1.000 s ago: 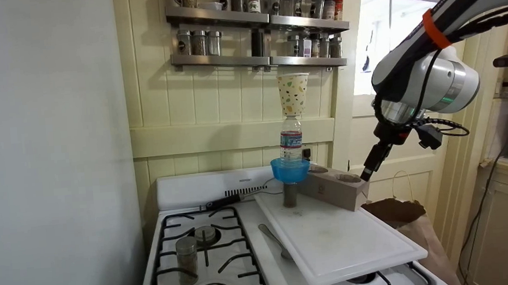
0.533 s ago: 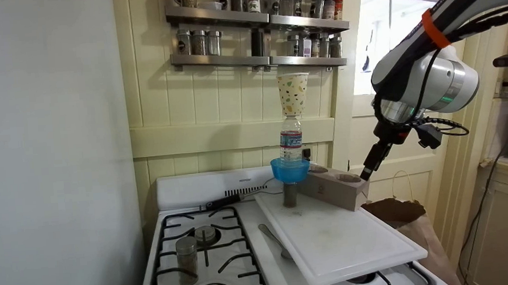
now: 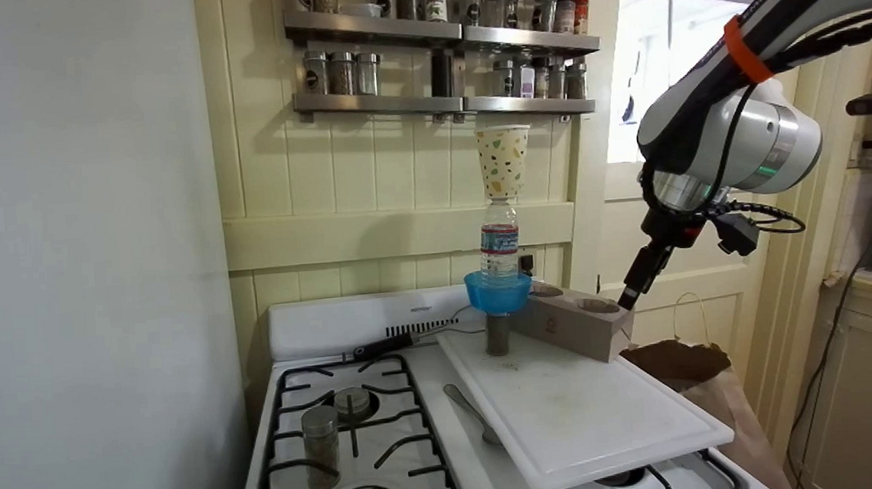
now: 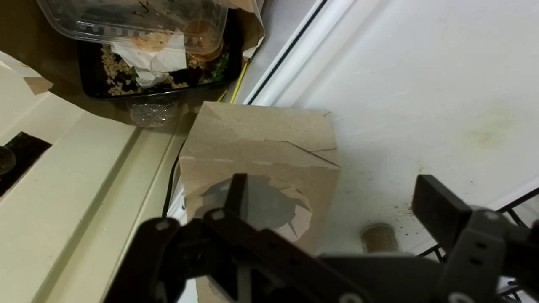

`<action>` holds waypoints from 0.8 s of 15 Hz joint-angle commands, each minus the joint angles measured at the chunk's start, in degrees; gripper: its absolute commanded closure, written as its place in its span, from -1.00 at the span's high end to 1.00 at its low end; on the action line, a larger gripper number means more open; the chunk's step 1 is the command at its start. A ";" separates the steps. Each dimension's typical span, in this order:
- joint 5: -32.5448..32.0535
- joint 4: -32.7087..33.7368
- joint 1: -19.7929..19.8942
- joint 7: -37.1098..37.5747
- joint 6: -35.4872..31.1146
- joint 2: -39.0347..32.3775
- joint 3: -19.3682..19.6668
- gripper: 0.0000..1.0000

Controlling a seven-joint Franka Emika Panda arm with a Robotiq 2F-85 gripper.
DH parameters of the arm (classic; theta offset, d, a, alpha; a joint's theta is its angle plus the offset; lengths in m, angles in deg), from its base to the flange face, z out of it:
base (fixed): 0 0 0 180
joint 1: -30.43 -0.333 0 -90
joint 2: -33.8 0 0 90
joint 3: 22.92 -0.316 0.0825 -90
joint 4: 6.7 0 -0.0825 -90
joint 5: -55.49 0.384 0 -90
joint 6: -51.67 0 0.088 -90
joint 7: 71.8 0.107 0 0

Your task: Move the box to the left

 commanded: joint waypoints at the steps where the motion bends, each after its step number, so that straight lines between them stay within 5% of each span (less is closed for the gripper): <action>1: 0.44 0.04 1.43 -0.21 0.18 -0.05 -1.49 1.00; 12: 5.94 1.90 -0.09 -6.51 -4.94 -3.27 -1.75 1.00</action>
